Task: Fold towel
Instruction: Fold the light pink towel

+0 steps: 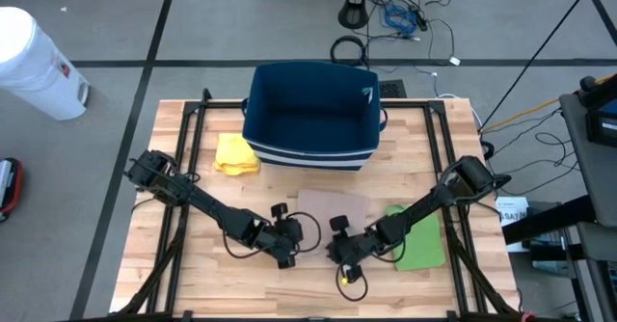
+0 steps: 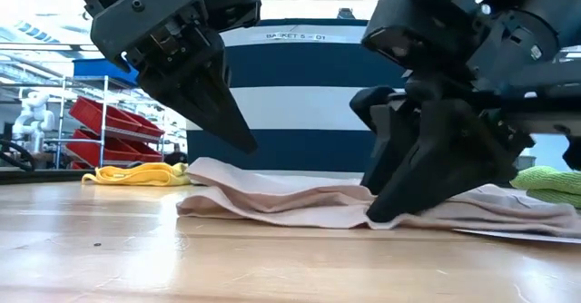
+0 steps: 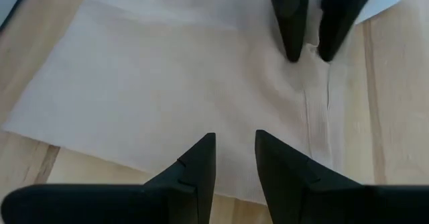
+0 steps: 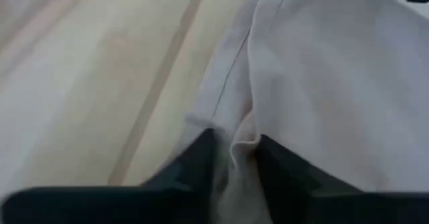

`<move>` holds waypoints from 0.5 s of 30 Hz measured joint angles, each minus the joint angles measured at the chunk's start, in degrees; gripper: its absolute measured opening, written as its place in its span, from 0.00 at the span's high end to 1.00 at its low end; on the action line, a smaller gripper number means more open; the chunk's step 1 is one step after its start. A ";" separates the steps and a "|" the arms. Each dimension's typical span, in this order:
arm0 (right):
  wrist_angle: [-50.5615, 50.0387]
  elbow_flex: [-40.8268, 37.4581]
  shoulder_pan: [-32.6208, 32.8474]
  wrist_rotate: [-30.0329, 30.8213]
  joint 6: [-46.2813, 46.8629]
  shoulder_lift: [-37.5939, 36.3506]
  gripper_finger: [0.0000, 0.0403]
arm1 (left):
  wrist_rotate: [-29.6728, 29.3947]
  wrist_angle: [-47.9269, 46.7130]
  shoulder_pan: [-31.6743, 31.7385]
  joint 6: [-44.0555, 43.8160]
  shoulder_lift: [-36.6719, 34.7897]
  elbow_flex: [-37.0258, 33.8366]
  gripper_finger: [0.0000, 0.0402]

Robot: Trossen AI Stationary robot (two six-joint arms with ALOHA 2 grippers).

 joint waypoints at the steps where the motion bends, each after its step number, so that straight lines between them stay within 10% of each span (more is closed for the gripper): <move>1: -0.20 -0.08 0.32 1.01 -0.54 -0.09 0.78 | 0.00 0.04 0.05 0.02 0.00 0.00 0.72; 5: -0.74 -0.18 1.77 5.55 -3.16 -0.25 0.97 | 0.00 0.05 0.22 0.01 0.00 0.00 0.72; 15: -1.17 -0.37 5.24 15.64 -7.69 -4.55 0.99 | -0.02 0.25 0.95 -0.22 0.86 0.02 0.72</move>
